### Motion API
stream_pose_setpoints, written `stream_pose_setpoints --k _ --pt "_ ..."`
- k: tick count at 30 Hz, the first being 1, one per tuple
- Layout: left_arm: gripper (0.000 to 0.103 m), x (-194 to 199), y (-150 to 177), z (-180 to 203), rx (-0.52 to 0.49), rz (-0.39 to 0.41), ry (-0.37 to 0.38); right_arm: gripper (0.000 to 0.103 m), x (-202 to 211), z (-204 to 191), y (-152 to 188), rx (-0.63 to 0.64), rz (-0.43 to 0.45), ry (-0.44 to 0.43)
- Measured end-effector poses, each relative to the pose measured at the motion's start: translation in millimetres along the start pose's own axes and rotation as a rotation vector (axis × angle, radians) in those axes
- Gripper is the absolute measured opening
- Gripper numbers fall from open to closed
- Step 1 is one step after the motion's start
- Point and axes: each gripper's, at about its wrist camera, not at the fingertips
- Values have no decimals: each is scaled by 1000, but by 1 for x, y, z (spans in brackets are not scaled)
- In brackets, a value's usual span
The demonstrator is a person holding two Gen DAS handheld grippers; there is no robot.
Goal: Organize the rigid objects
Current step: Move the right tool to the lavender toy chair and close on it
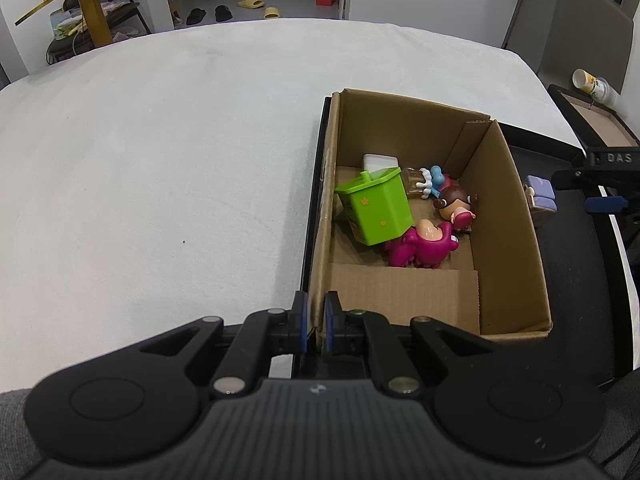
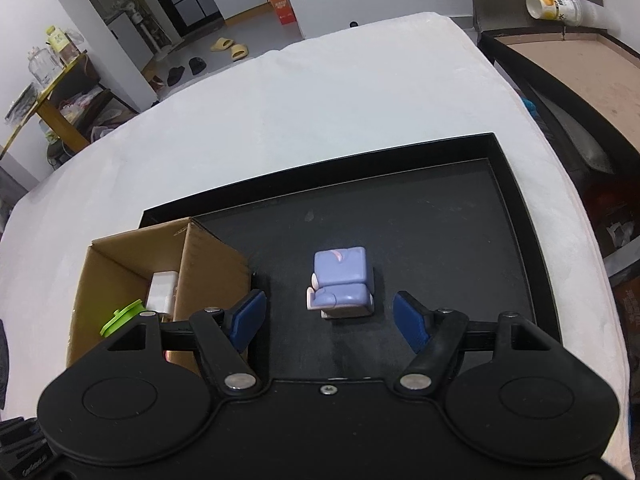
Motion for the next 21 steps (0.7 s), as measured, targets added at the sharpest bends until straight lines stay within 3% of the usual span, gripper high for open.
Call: stream_pose_setpoints --k 16,17,19,21 --pt "8 -1 0 -2 6 0 13 70 -38 -9 -6 13 -70 84" --pt "8 -1 0 -3 7 0 15 68 -42 -10 -6 22 -76 92" --pt "8 -1 0 -3 6 1 18 43 -48 -12 -3 52 -90 115" --pt "8 -1 0 -4 9 1 21 44 -50 -14 -2 80 -100 127"
Point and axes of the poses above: each gripper's, at about its wrist camera, not at the fingertips, and x roughly against the way its jaws point, z to its right, y to its underside, and after that the axes turned 3 degrees about -z, right-handed
